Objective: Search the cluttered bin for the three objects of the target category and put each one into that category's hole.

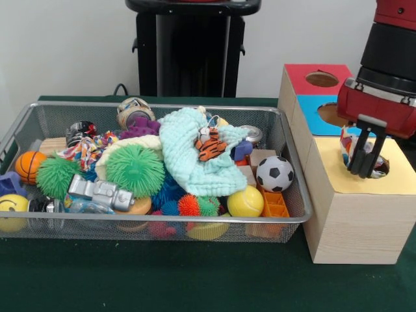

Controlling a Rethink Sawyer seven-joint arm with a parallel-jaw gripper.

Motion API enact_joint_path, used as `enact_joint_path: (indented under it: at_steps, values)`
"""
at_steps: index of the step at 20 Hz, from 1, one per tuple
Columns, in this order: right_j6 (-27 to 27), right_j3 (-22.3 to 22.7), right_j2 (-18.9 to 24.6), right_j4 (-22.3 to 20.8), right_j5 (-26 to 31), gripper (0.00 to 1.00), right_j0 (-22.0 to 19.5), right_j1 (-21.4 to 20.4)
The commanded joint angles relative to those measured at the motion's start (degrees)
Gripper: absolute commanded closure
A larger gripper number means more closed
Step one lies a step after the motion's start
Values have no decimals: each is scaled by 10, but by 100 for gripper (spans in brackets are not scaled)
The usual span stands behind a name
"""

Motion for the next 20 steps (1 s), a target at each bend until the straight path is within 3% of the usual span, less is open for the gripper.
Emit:
enact_joint_path:
  at_steps: [1,10,20]
  values:
    - [102,57,86,12,81,100,-27,6]
    - [107,53,90,2,121,100,-24,14]
    - [106,88,107,12,139,100,-20,-17]
